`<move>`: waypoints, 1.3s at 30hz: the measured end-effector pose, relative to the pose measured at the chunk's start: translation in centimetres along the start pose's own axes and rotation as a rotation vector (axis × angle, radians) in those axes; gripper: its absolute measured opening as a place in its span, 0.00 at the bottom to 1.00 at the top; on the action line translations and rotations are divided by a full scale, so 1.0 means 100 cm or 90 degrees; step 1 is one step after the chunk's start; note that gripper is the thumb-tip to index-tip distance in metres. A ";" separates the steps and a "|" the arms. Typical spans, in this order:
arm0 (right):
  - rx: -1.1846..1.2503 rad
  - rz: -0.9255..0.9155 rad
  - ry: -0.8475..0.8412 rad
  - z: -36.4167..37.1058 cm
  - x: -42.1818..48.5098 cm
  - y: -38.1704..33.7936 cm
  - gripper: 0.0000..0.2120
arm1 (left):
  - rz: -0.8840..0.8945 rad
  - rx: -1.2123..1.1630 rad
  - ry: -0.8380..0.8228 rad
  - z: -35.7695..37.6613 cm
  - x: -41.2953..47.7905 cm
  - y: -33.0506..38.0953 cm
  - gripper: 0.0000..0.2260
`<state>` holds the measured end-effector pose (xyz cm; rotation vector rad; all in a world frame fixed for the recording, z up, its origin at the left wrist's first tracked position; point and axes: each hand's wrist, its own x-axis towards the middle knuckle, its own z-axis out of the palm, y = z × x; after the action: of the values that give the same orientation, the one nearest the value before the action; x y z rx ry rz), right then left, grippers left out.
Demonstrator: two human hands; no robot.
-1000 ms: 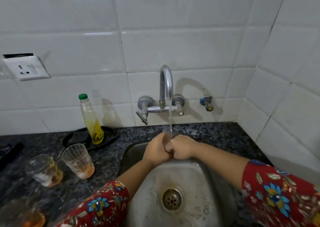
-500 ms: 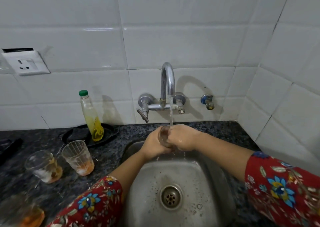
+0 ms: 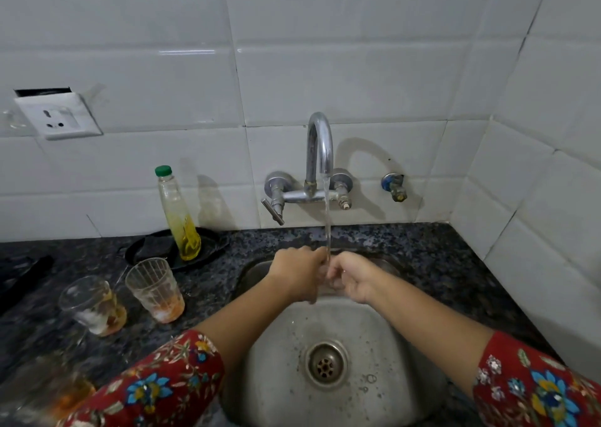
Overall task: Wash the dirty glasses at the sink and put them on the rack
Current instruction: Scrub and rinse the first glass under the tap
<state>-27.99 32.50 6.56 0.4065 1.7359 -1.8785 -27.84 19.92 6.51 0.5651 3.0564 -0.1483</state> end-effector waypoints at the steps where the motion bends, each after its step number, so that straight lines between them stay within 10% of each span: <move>1: 0.028 0.028 -0.005 0.000 0.000 0.009 0.16 | 0.000 0.052 -0.047 -0.002 -0.002 0.001 0.33; 9: 0.122 0.053 -0.027 0.006 -0.006 0.044 0.16 | -0.042 0.196 -0.180 -0.013 -0.011 -0.002 0.27; 17: -0.500 -0.602 0.042 -0.036 0.010 0.045 0.18 | -0.057 -0.753 -0.283 -0.002 0.008 -0.024 0.18; 20: -0.529 -0.622 0.165 -0.027 0.017 0.028 0.23 | -0.116 -0.807 -0.162 0.006 0.009 -0.006 0.14; 24: -0.639 -0.555 0.282 0.003 0.022 0.000 0.21 | -0.187 -0.415 0.131 0.008 0.006 0.015 0.21; 29: -0.547 -0.741 0.104 -0.010 0.005 -0.002 0.20 | 0.068 -0.857 -0.077 0.006 0.009 -0.030 0.16; 35: -0.601 -0.567 0.207 0.005 0.021 -0.009 0.20 | -0.152 -0.501 0.155 0.010 0.005 0.004 0.26; 39: -0.448 -0.637 0.179 -0.007 0.010 -0.008 0.16 | 0.022 -0.863 -0.031 -0.005 0.007 -0.020 0.21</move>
<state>-29.34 33.03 6.54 -0.6141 2.9694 -1.5917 -29.21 18.33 7.15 0.4208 2.2753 1.6532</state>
